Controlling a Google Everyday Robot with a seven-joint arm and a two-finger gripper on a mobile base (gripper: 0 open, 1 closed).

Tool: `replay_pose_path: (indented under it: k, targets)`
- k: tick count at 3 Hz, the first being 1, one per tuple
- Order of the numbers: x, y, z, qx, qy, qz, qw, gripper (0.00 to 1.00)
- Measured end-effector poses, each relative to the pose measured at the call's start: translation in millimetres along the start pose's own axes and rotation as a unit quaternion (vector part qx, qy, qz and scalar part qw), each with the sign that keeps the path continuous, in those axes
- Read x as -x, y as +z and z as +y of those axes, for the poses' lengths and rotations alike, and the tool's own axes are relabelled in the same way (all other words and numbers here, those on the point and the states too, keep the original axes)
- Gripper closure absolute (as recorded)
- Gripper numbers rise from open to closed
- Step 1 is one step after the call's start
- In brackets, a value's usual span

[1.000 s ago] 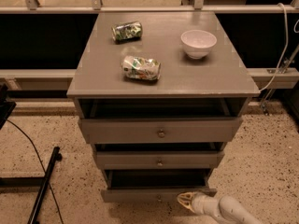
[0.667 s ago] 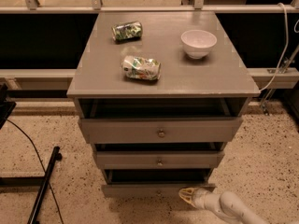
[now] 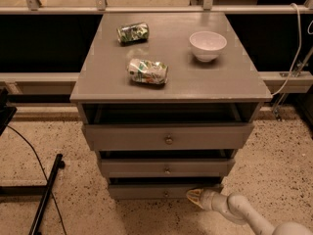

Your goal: Close bottom drawer

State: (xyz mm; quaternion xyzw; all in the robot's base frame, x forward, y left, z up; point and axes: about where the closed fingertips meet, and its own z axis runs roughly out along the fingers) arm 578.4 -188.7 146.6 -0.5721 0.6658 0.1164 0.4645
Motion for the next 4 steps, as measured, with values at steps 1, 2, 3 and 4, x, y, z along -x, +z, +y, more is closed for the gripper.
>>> replay_pose_path:
  k: [1, 2, 3, 4]
  targets:
    - [5.8, 11.1, -21.7, -0.01, -0.002, -0.024, 0.9997, 1.0]
    - [5.8, 11.0, -21.7, -0.01, -0.002, -0.024, 0.9997, 1.0]
    - [1.0, 5.3, -9.9, 0.004, 0.008, -0.03, 0.9995, 1.0]
    - [1.0, -4.6, 18.9, 0.03, 0.022, -0.032, 0.9988, 1.0]
